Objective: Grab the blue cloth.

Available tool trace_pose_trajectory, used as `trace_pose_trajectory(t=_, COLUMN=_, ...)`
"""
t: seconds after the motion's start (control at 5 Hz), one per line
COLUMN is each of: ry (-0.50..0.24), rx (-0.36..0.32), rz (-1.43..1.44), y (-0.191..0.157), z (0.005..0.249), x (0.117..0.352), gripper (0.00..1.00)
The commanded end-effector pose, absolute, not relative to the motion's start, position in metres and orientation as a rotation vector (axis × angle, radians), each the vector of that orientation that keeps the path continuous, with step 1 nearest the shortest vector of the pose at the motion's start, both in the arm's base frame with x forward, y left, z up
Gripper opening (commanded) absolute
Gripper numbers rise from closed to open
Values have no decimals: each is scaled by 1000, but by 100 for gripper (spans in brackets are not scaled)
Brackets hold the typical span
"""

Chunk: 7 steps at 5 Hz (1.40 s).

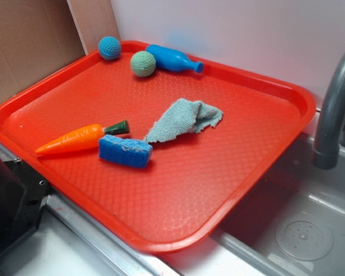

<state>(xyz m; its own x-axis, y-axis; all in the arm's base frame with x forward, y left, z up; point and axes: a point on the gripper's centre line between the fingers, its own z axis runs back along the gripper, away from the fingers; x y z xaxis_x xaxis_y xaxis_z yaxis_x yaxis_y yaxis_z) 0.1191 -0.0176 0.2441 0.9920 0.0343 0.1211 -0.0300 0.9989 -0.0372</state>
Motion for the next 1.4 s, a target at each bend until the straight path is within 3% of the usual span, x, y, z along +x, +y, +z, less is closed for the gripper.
trace_pose_trajectory(t=0.0, ry=-122, rx=-35, rz=32, y=-18, z=244, x=119, gripper=100)
trace_pose_trajectory(t=0.2, ry=7, rx=-23, rz=88, y=-46, z=194, x=161, gripper=100)
trace_pose_trajectory(t=0.4, ry=-49, rx=-78, rz=-21, y=-74, z=148, x=196, gripper=100)
trace_pose_trajectory(t=0.6, ry=-85, rx=-41, rz=14, y=-92, z=112, x=225, gripper=100)
trace_pose_trajectory(t=1.0, ry=-104, rx=-15, rz=33, y=-92, z=59, x=250, gripper=100)
trace_pose_trajectory(t=1.2, ry=-69, rx=18, rz=59, y=-90, z=38, x=255, gripper=99)
